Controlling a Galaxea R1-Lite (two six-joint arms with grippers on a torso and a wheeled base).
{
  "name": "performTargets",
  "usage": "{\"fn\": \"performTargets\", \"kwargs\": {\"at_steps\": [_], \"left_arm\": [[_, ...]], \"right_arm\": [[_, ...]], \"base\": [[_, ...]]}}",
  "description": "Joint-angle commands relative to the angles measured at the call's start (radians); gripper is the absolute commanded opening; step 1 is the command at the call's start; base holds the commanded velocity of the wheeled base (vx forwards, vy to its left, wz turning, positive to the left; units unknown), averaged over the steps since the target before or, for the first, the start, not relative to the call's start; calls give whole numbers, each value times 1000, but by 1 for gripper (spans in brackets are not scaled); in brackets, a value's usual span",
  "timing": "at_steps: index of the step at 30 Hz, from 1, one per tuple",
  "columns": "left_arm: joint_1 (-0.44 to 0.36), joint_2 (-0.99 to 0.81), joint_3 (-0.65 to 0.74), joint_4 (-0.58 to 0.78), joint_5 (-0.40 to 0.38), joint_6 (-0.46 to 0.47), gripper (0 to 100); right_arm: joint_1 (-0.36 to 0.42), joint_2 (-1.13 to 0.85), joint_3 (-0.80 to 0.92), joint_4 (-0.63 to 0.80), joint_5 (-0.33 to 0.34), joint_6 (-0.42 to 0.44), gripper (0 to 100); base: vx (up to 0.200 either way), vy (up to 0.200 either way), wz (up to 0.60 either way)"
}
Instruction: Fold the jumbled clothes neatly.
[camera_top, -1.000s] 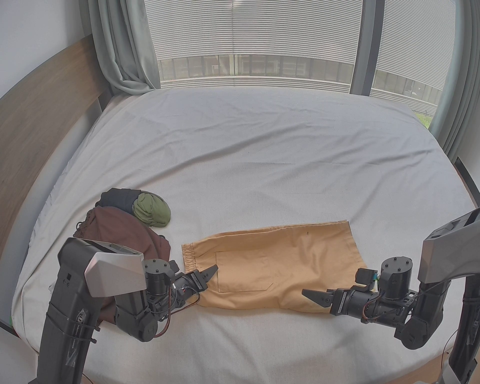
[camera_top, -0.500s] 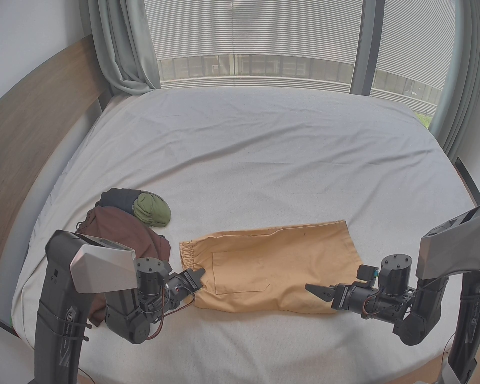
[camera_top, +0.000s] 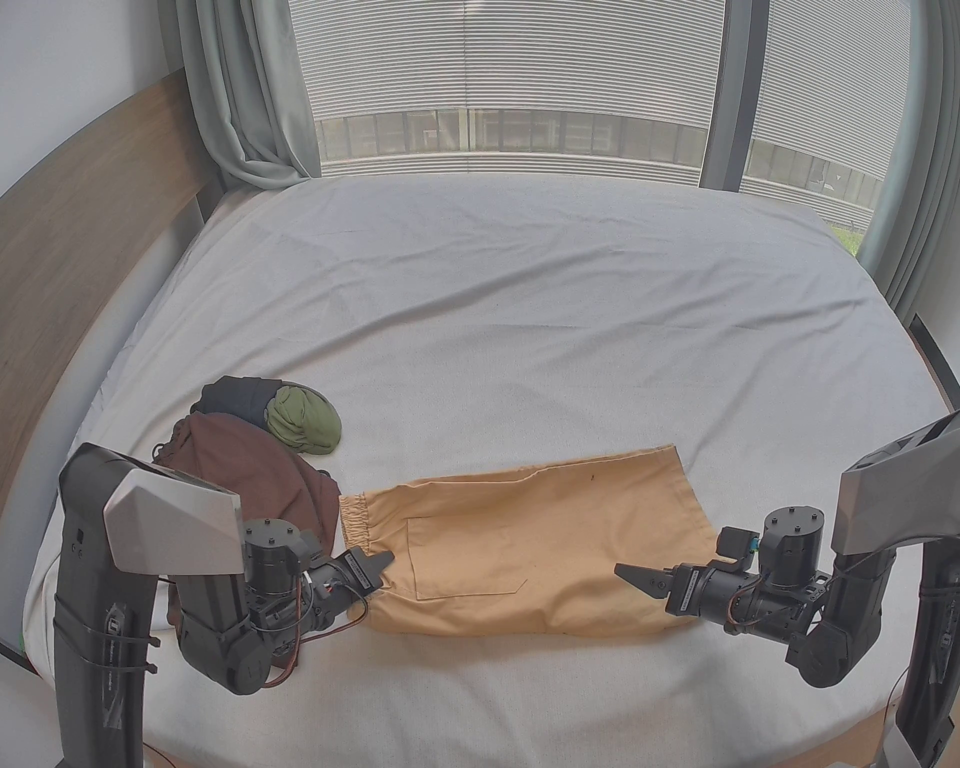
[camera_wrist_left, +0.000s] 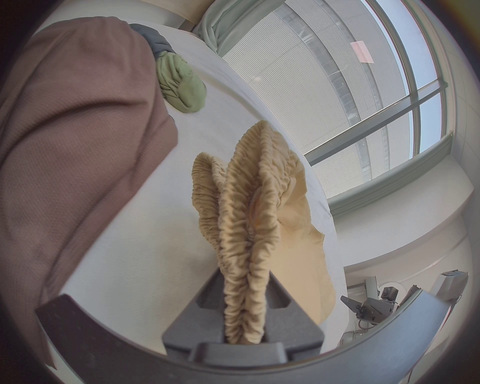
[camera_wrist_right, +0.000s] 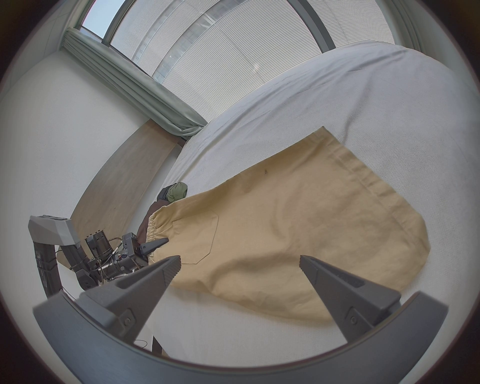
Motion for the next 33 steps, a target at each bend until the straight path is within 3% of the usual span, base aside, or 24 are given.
{"fn": "performTargets", "kwargs": {"at_steps": [1,7,17,33], "left_arm": [[32,-33,35,-1,-1,3,0],[80,-103,114,0,-61,6,0],[154,-130,167,-1,-81,66,0],[184,-146,198,-1,-104,125,0]], "right_arm": [[0,7,0,0,0,0,100],[2,17,-2,0,-1,0,100],[3,28,-2,0,-1,2,100],[8,28,0,0,-1,2,100]], "base": [[0,0,0],[0,0,0],[0,0,0],[0,0,0]]}}
